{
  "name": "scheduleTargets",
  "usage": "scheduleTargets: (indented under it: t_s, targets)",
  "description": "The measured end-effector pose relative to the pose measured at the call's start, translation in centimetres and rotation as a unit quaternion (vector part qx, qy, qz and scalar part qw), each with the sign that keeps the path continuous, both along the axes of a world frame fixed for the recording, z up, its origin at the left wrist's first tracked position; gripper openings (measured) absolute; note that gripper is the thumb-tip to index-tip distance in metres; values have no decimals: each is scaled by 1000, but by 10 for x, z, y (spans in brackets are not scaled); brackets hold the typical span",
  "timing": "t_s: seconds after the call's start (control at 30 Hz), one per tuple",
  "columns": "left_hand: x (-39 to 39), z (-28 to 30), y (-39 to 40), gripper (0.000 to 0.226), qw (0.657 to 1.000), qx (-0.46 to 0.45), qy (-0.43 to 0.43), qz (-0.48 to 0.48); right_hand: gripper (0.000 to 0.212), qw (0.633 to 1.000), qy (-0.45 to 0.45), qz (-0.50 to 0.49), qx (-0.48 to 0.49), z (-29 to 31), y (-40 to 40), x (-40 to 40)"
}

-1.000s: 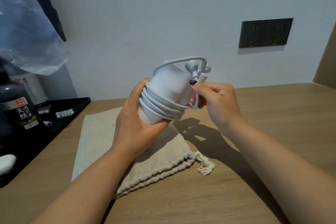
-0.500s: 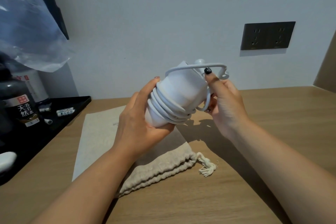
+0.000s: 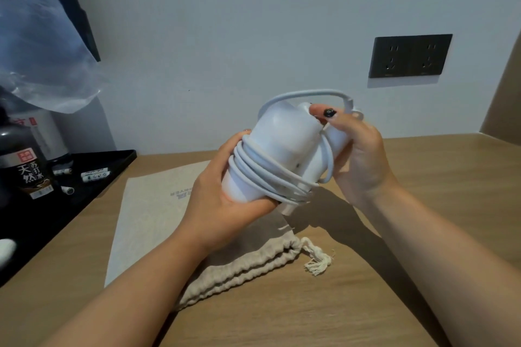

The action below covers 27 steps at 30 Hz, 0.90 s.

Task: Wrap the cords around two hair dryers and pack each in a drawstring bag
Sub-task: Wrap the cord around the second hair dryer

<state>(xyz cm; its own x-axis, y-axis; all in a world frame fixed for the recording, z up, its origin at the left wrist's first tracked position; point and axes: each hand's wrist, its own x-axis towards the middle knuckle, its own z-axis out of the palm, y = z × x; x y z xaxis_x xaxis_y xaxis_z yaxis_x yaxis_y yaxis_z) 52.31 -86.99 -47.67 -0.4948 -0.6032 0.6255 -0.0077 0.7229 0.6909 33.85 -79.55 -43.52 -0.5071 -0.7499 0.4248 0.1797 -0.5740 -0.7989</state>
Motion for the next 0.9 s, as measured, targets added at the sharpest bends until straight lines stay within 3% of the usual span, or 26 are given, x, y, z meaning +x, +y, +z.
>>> scheduleTargets:
  t_s: [0.13, 0.33, 0.53, 0.63, 0.73, 0.9]
  targets:
    - [-2, 5, -1, 76, 996, 69, 44, -21, 22, 995, 49, 85, 21, -8, -4, 3]
    - [1, 5, -5, 79, 992, 105, 72, -21, 27, 983, 164, 62, 62, -15, -5, 5]
    - [3, 4, -8, 87, 992, 108, 63, 17, 36, 978, 176, 54, 101, -20, -10, 12]
    - [1, 4, -9, 77, 989, 131, 63, 19, 39, 979, 152, 78, 109, -23, -13, 16]
    - [0, 3, -11, 79, 985, 157, 62, 19, 31, 983, 138, 73, 100, -24, -14, 17]
    - [2, 3, -13, 84, 970, 221, 101, 14, 38, 991, 115, 48, 53, -17, -9, 18]
